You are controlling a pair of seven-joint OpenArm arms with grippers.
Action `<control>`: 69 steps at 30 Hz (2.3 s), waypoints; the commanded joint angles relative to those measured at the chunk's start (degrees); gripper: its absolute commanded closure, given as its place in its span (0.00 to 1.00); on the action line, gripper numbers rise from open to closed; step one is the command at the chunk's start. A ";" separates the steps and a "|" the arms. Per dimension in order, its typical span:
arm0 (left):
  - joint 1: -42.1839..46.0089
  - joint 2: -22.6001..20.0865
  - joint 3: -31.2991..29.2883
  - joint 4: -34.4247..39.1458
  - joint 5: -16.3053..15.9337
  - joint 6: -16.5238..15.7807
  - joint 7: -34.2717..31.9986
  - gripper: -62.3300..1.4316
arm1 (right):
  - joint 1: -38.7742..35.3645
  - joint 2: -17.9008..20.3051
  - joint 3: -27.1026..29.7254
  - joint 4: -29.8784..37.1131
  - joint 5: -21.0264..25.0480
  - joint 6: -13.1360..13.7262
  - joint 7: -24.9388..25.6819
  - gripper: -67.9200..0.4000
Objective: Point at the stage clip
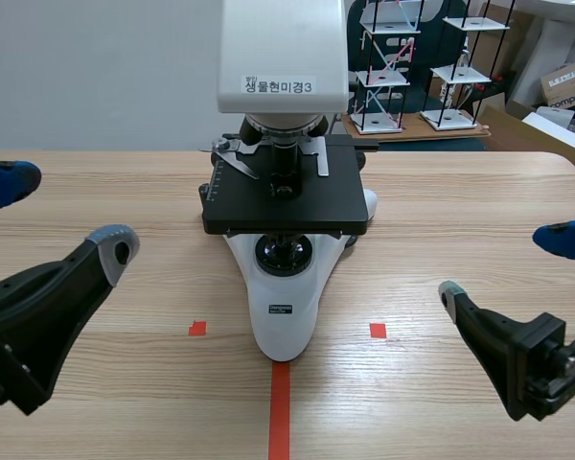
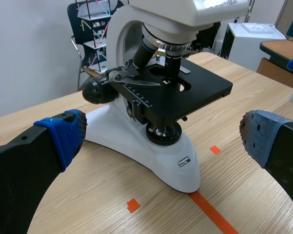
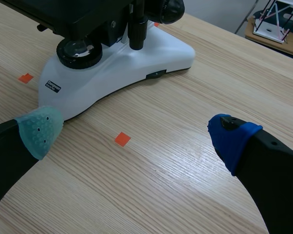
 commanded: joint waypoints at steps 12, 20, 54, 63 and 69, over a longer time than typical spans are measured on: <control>0.28 0.00 -0.07 0.66 -0.13 0.39 -0.98 0.00 | -0.11 0.02 0.81 0.66 0.24 0.02 0.85 0.02; 0.28 0.00 -0.07 0.66 -0.13 0.39 -0.98 0.00 | -0.11 0.02 0.81 0.66 0.24 0.02 0.85 0.02; -22.47 -8.13 5.29 -10.54 8.39 0.85 1.90 0.94 | -0.11 0.02 0.81 0.66 0.22 0.00 0.85 0.02; -37.38 -11.34 15.15 -19.78 11.96 0.79 2.80 0.94 | -0.11 0.02 0.81 0.66 0.22 0.00 0.85 0.02; -44.33 -11.32 20.59 -22.56 13.42 -0.22 4.44 0.94 | -0.11 0.02 0.81 0.66 0.22 0.00 0.85 0.02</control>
